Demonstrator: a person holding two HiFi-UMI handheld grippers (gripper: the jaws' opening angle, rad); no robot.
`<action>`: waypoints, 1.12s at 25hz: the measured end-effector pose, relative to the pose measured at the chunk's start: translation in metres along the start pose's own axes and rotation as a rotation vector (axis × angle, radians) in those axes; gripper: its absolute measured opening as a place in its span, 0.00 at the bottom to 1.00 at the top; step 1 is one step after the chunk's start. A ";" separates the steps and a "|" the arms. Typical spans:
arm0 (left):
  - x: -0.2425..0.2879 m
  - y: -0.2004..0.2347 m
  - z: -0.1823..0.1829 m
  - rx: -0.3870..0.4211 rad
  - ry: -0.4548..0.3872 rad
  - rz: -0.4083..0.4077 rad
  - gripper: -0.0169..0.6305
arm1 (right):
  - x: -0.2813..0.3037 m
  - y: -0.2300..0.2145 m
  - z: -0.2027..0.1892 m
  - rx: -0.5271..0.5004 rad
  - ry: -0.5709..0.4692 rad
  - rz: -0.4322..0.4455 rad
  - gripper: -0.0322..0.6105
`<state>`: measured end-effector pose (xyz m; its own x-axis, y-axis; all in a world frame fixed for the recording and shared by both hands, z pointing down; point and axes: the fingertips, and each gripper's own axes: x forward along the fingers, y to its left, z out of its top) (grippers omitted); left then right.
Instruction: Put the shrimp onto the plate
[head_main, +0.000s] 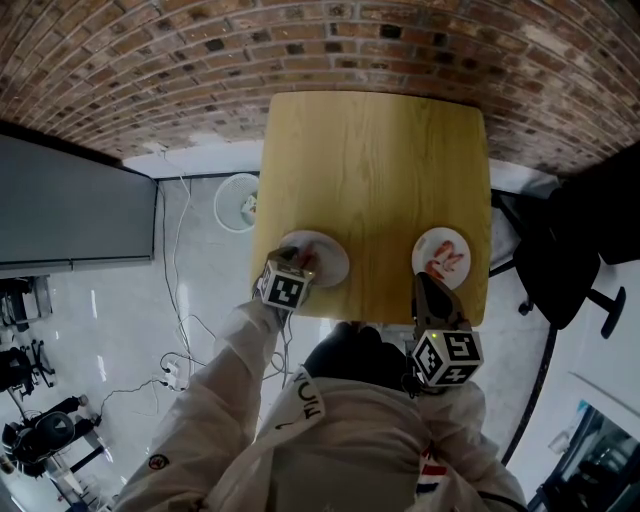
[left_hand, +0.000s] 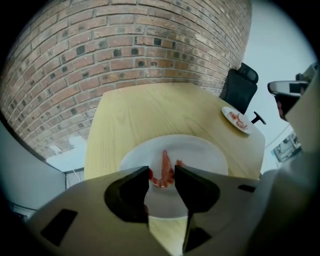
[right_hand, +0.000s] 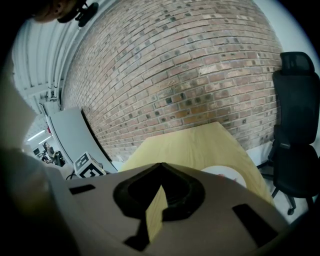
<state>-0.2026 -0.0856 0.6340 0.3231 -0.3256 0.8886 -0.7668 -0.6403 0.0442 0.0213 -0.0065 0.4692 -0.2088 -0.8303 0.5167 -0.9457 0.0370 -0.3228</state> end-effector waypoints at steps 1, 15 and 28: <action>0.001 0.000 0.000 0.000 0.000 0.000 0.28 | 0.000 0.000 -0.001 -0.001 0.001 -0.001 0.09; -0.003 -0.002 0.001 0.005 -0.030 0.005 0.27 | -0.003 0.002 -0.003 0.000 -0.002 -0.009 0.09; -0.013 0.006 -0.006 -0.008 -0.069 0.018 0.27 | -0.013 0.015 -0.007 -0.005 -0.015 -0.025 0.09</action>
<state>-0.2144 -0.0810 0.6248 0.3470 -0.3843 0.8555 -0.7770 -0.6286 0.0328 0.0082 0.0088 0.4630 -0.1813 -0.8390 0.5130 -0.9519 0.0188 -0.3058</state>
